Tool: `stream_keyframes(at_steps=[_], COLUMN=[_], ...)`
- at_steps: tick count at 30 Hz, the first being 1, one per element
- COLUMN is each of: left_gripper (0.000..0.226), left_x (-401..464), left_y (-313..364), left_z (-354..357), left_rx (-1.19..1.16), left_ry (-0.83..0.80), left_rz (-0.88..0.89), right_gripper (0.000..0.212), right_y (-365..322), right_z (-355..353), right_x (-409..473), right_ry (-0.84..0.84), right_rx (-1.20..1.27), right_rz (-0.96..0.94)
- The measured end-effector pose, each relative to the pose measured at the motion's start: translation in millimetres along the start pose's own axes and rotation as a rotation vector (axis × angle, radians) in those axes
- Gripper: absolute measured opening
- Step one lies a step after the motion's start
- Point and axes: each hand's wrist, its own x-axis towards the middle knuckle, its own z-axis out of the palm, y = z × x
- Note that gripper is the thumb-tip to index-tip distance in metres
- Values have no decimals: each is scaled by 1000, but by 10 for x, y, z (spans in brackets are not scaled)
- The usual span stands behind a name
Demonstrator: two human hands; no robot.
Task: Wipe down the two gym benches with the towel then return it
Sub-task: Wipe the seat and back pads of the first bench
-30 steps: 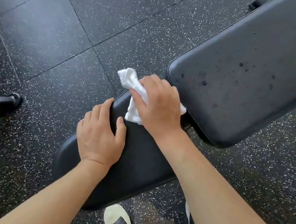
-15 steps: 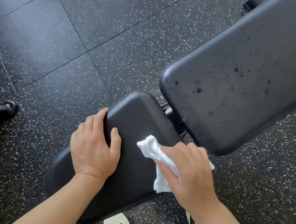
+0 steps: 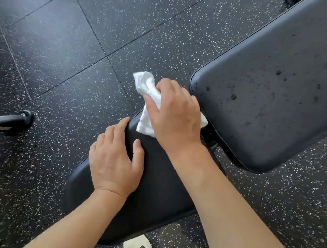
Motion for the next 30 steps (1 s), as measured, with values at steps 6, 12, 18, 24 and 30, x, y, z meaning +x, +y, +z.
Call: stream_keyframes(at_steps=[6, 12, 18, 24, 30], left_gripper=[61, 61, 61, 61, 62], left_x=[-4, 2, 10, 8, 9], left_y=[-15, -28, -23, -38, -16], left_z=[4, 11, 0, 4, 0], left_rx=[3, -9, -11, -3, 5], left_ry=[13, 17, 5, -11, -7], left_rz=[-4, 1, 11, 14, 6], right_gripper=[27, 36, 32, 25, 21], right_y=[578, 574, -140, -3, 732], right_z=[-404, -339, 60, 20, -283], right_x=[-1087, -1125, -26, -132, -1392], right_ry=[32, 31, 58, 73, 111], right_rx=[16, 9, -84, 5, 67], right_rz=[-82, -135, -116, -158, -213])
